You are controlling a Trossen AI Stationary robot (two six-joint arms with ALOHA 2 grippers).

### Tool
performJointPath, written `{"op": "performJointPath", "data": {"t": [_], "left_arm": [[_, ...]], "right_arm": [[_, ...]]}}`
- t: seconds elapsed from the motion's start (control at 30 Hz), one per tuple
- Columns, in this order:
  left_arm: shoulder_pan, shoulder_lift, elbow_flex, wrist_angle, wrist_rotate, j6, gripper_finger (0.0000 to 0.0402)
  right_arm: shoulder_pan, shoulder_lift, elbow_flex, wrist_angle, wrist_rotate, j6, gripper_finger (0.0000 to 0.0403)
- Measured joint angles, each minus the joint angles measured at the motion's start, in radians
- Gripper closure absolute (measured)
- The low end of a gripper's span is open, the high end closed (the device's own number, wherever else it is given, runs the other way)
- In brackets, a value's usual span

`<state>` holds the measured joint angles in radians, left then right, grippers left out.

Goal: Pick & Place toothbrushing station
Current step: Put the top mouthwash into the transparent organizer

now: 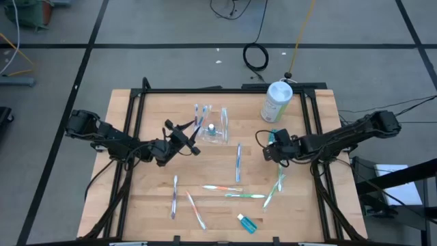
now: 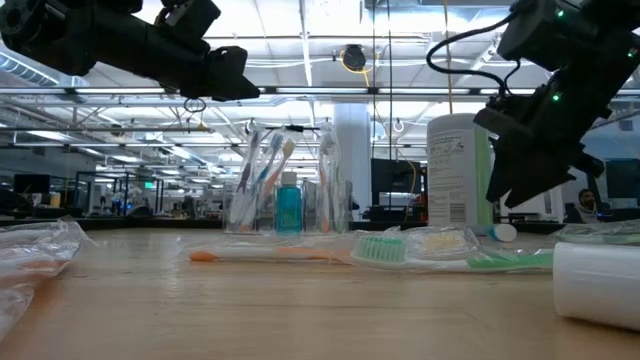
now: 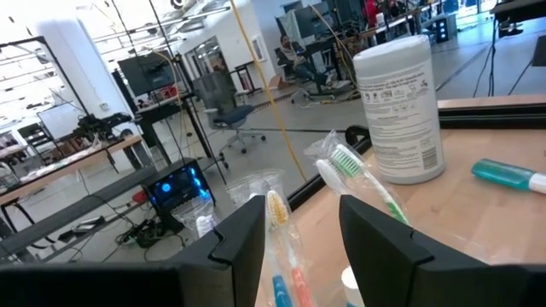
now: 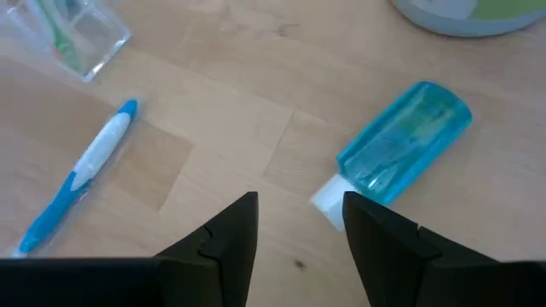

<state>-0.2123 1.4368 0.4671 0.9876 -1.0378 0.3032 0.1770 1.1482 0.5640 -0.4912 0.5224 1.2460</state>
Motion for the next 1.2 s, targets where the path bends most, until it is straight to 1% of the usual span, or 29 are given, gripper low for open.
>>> {"op": "performJointPath", "data": {"t": [0.4, 0.9, 1.03, 1.07, 1.2], "left_arm": [[0.001, 0.000, 0.000, -0.035, 0.000, -0.019, 0.0245], [0.003, 0.000, 0.000, -0.042, 0.000, -0.021, 0.0245], [0.003, 0.000, 0.000, -0.043, 0.000, -0.021, 0.0245], [0.005, 0.000, 0.000, -0.043, 0.001, -0.020, 0.0245], [0.015, 0.000, 0.000, -0.044, 0.000, -0.021, 0.0245]], "right_arm": [[-0.013, 0.090, 0.000, 0.001, -0.026, 0.078, 0.0236], [-0.096, 0.179, 0.000, 0.016, -0.034, 0.113, 0.0236], [-0.099, 0.176, 0.000, 0.054, -0.040, 0.104, 0.0236], [-0.097, 0.168, 0.000, 0.053, -0.054, 0.104, 0.0236], [-0.100, 0.136, 0.001, 0.053, -0.056, 0.131, 0.0236]]}}
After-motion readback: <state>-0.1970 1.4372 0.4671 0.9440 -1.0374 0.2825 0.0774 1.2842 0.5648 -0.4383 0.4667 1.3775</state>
